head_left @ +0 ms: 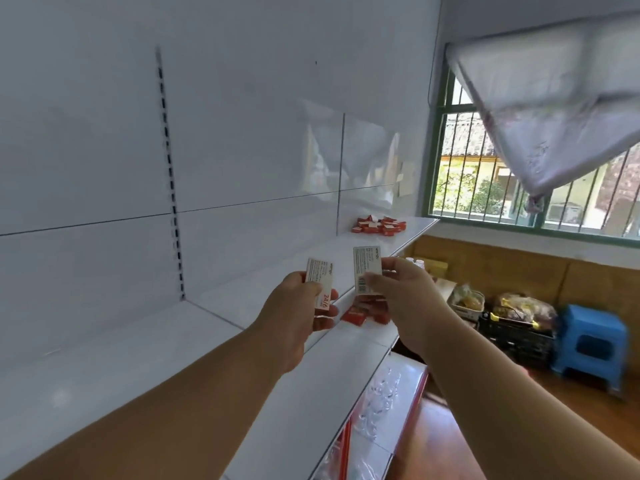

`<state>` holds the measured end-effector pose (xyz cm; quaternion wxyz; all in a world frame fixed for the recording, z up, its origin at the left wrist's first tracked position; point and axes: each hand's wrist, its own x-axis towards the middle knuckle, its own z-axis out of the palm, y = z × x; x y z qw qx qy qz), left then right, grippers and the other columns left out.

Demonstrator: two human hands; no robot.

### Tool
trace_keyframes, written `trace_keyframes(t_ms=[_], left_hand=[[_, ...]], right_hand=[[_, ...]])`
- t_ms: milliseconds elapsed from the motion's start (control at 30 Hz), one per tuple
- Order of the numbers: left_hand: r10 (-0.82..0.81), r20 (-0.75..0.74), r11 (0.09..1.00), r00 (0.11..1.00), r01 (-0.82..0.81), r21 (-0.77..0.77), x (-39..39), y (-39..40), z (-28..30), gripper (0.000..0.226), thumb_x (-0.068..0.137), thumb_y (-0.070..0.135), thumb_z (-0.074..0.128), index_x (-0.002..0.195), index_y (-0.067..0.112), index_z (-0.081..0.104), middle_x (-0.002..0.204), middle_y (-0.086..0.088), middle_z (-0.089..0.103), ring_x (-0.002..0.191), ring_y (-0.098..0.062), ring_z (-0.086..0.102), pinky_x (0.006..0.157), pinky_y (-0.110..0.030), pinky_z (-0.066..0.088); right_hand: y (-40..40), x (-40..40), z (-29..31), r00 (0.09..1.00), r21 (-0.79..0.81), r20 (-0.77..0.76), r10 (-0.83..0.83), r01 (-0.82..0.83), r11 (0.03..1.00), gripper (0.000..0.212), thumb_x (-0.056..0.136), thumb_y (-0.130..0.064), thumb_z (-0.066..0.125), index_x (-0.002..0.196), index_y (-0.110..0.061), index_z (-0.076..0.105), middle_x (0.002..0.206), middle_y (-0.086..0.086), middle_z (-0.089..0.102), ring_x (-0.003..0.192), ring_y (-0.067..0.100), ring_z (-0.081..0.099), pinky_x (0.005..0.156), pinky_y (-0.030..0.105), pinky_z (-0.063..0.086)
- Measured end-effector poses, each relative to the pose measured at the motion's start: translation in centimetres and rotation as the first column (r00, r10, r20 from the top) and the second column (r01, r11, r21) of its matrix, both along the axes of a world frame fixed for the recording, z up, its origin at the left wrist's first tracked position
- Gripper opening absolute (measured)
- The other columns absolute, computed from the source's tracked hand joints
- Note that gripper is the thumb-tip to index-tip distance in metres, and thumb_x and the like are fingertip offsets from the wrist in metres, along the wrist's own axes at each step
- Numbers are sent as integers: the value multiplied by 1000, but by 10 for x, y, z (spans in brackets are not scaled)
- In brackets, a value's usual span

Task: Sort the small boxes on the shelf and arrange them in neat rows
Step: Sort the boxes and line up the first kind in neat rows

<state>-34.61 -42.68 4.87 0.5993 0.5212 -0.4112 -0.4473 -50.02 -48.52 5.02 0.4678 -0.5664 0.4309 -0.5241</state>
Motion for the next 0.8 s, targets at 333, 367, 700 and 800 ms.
trace_keyframes(t_ms=[333,367,700,800], left_hand=[[-94,59,996,994,94,-1,-91,-239,7,21,100,21,45,120,22,52,114,-8,65,100,-27,66,89,-45,57],[-103,56,995,993,103,-1,-104,-260,6,19,100,21,46,118,22,53,112,-7,65,100,-27,66,91,-46,56],[-186,51,982,981,187,-10,-273,-455,-32,24,99,22,47,120,23,57,100,-10,69,93,-29,68,88,-50,58],[-150,65,989,987,150,3,-307,-512,-25,26,97,26,48,121,25,58,102,-8,69,94,-29,69,86,-51,58]], right_hand=[[-180,-97,25,979,-64,-88,-184,178,982,20,90,-13,66,110,-15,62,99,2,72,88,20,71,73,35,59],[-197,-111,25,974,-80,-108,-199,191,978,19,90,-14,66,109,-16,62,99,1,72,88,19,71,71,32,58],[-391,-272,-12,968,-89,-72,-239,232,969,15,90,-12,65,105,-15,63,93,1,75,85,20,72,64,27,53],[-459,-307,-4,979,-48,-79,-187,184,982,14,90,-12,65,104,-16,64,92,2,75,85,21,72,67,29,53]])
